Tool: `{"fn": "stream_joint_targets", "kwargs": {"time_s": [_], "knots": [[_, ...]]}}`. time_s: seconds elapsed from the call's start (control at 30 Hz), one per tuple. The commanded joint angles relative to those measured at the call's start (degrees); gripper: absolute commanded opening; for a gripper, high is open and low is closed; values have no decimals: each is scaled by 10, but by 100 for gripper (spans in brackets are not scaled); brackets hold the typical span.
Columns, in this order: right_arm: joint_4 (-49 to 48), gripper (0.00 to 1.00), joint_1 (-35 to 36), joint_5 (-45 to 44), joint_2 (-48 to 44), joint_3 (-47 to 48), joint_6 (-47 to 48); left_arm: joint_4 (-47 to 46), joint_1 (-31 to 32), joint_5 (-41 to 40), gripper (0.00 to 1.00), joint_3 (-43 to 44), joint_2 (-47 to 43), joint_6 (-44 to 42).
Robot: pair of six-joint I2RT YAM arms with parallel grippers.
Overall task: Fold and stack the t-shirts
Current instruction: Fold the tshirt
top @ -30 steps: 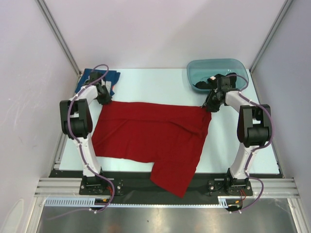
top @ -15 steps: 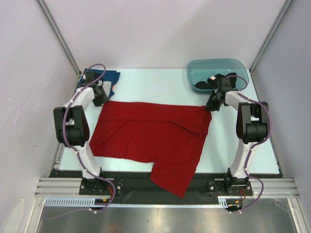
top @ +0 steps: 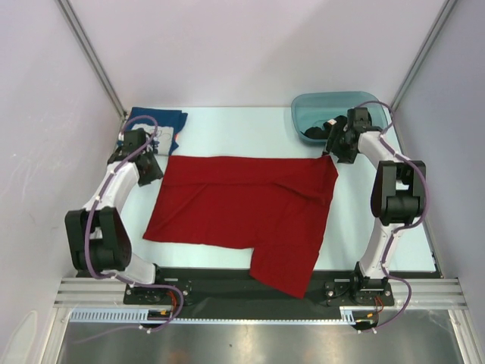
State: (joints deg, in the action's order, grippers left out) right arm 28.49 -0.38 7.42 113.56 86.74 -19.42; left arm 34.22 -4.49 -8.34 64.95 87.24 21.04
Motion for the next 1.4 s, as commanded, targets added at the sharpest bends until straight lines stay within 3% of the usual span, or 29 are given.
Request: {"fn": "stream_joint_targets", "kwargs": {"time_s": [0.0,0.17,0.37,0.4,0.57,0.67,0.8,0.97,1.37], "knots": [[96,69,50,-71,-97,5,21,15,4,6,43,-32,-76,4],[148,58,132,-128,-199,-20,59,34,4,16,42,-75,-141,12],[108,22,258,-93,-195,-72,66,55,4,20,38,-124,-192,30],[105,20,264,-82,-187,-74,63,58,4,19,37,-126,-196,32],[90,23,289,-86,-133,-74,58,60,1,5,37,-146,-195,23],[89,27,295,-84,-105,-68,61,32,-9,41,35,-150,-153,-11],[97,27,302,-79,-91,-54,64,23,-17,116,32,-101,-57,-46],[95,26,307,-56,-91,-73,58,2,-21,127,27,-40,47,-57],[64,25,310,-2,-125,-169,40,-20,-25,113,29,37,143,-74]]}}
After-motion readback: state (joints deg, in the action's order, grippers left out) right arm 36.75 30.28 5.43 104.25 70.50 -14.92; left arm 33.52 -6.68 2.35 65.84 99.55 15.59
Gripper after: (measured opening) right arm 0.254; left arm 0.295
